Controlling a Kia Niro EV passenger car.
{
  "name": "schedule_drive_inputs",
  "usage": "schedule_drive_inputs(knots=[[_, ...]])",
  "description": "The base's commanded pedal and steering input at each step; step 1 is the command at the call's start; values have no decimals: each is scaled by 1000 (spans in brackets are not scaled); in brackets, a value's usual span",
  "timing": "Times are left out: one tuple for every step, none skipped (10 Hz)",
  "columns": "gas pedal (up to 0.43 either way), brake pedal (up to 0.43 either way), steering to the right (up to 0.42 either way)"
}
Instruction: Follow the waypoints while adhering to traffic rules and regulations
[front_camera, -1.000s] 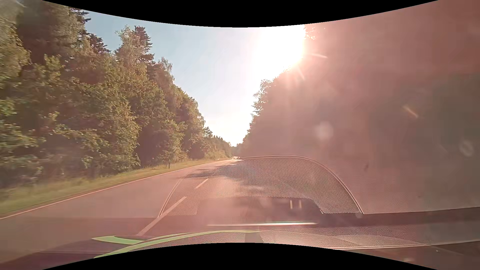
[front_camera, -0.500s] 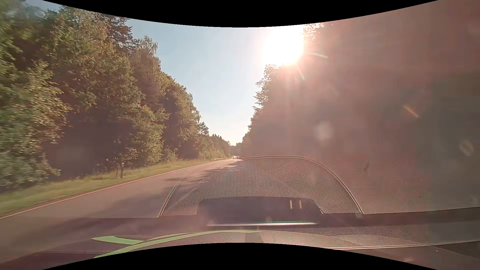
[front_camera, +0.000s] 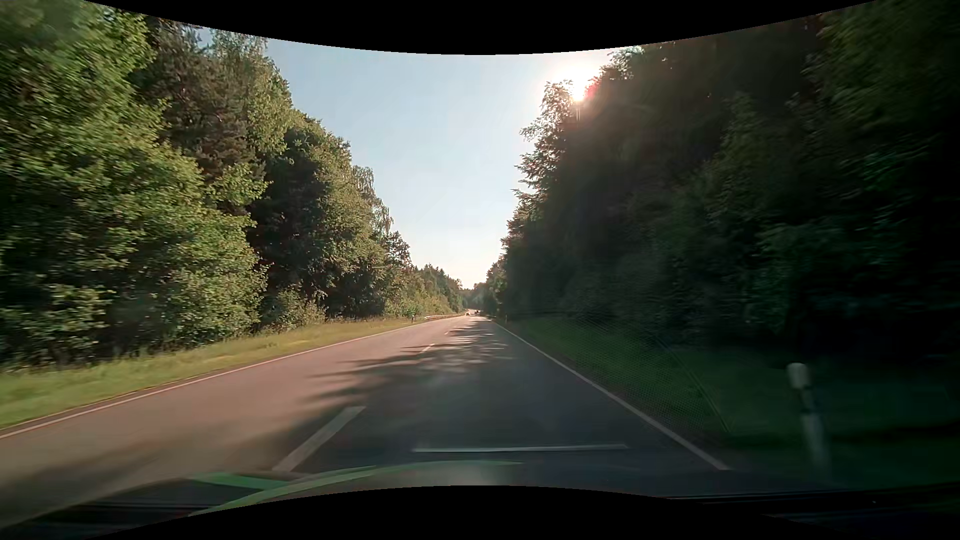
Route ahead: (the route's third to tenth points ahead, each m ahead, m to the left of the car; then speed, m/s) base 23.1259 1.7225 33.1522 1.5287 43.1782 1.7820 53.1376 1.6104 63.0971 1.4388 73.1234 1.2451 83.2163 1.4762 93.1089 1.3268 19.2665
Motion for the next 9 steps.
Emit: schedule_drive_inputs(knots=[[169,0,-2],[169,0,-2],[169,0,-2],[169,0,-2],[169,0,-2],[169,0,2],[169,0,7],[169,0,7],[169,0,8]])
